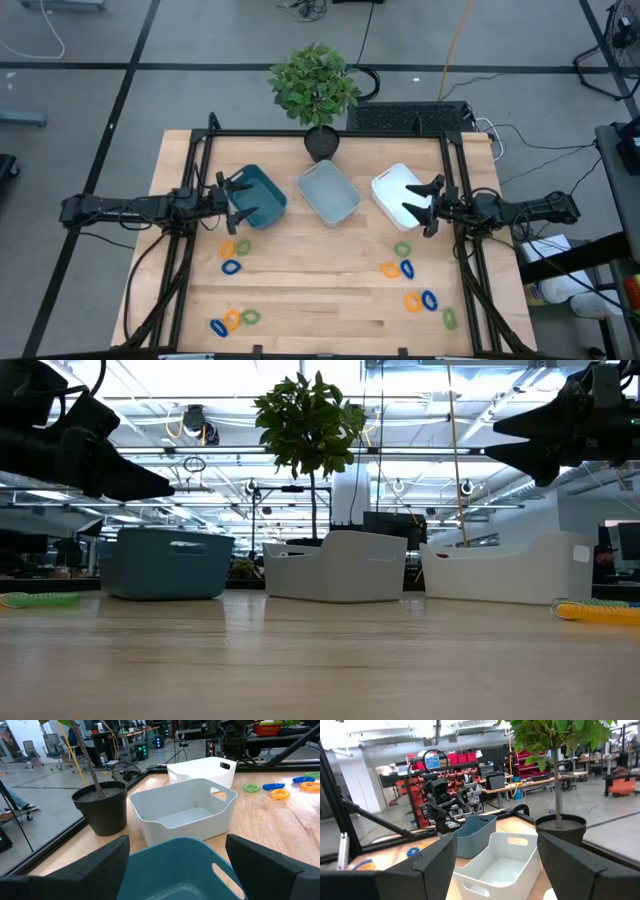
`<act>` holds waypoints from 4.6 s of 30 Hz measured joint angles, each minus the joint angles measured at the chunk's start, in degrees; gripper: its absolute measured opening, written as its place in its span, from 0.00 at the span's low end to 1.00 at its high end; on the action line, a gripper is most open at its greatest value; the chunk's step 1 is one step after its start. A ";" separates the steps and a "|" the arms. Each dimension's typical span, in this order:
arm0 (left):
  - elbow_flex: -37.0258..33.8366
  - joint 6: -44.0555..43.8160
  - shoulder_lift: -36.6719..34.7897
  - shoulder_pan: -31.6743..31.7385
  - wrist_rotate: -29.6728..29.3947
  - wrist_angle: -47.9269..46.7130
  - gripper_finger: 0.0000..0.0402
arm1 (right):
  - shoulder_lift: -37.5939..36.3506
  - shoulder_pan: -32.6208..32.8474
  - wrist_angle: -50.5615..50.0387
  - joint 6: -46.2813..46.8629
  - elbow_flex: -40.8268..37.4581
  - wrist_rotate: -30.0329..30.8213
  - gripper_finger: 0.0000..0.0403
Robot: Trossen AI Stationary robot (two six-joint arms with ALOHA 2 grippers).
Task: Sort spring keychains
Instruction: Put the top right yellow spring keychain into the white bin
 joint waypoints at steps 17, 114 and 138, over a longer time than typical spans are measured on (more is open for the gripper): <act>-0.01 0.00 0.00 0.01 0.02 0.00 0.84 | -0.01 0.02 -0.20 2.70 0.02 1.72 0.68; -0.02 0.00 0.00 0.00 -0.04 0.33 0.83 | 78.02 21.48 -92.31 27.50 79.05 -22.60 0.76; -0.02 0.00 0.00 0.01 -0.04 0.37 0.83 | 79.57 21.64 -88.18 30.46 72.09 -22.36 0.76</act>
